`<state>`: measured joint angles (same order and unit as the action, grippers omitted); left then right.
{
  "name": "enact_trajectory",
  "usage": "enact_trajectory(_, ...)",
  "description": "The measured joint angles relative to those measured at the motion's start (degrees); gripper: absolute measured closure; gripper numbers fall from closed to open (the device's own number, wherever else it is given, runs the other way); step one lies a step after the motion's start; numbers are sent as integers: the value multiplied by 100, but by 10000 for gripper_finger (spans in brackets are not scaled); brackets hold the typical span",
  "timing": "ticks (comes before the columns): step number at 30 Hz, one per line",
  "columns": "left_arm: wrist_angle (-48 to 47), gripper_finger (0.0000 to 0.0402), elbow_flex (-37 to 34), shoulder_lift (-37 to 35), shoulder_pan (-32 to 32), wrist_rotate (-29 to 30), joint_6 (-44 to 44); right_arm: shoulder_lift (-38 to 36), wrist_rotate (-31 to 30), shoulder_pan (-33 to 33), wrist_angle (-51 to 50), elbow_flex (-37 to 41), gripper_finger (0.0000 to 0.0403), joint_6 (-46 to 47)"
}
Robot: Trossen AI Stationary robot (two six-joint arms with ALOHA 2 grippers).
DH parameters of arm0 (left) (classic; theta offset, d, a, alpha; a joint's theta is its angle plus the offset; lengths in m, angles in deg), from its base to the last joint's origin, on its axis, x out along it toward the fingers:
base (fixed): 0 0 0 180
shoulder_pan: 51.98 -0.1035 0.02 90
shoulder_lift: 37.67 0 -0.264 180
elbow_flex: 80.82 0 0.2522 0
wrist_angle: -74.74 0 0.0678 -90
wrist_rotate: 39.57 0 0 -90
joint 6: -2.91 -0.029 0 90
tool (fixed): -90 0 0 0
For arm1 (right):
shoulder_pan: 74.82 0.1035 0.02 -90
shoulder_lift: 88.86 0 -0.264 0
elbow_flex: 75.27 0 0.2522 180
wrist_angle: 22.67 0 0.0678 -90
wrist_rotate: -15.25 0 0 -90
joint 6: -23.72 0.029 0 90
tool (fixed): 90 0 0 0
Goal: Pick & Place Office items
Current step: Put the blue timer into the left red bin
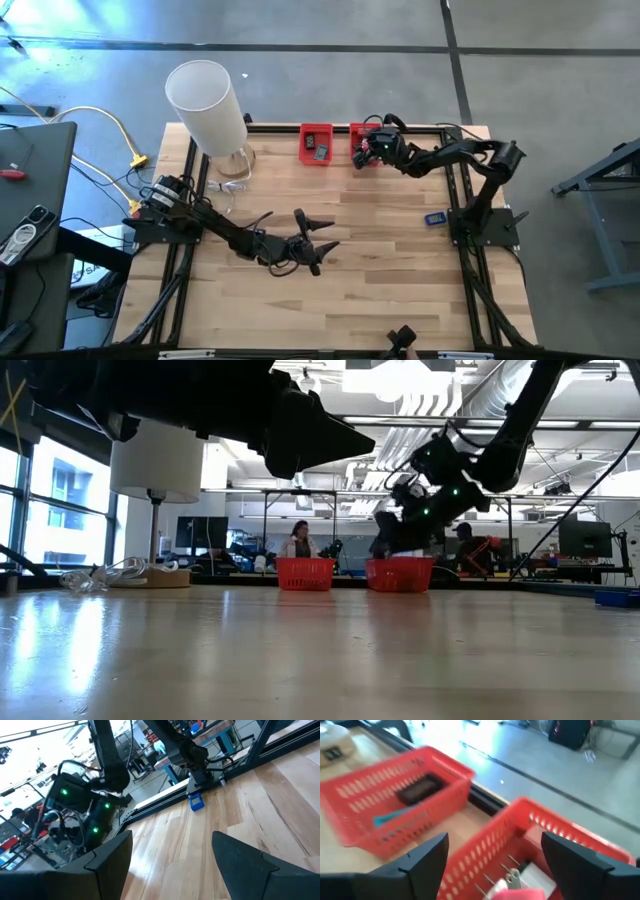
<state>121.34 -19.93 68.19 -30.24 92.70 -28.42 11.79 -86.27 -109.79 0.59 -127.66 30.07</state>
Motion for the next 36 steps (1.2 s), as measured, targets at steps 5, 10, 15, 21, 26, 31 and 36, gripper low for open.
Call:
enact_trajectory(5,-12,137,0,0,0,2,9,-528,-3,269,-162,0,92,-303)
enact_trajectory(10,-48,137,0,0,0,2,113,-1314,-34,801,-1050,0,95,-712)
enact_trajectory(15,-224,137,-2,0,0,4,420,-2036,-342,1577,-2504,0,92,-945)
enact_trajectory(21,-448,137,-2,0,58,4,560,-2810,-1837,2819,-3734,0,93,-518)
enact_trajectory(26,-503,137,-2,0,163,2,591,-3350,-2217,3853,-4368,0,92,216)
enact_trajectory(31,-507,137,-2,0,257,2,591,-3575,-2155,4754,-4686,0,95,1084)
enact_trajectory(36,-507,137,-2,0,365,2,589,-3569,-2095,5583,-4886,0,96,1307)
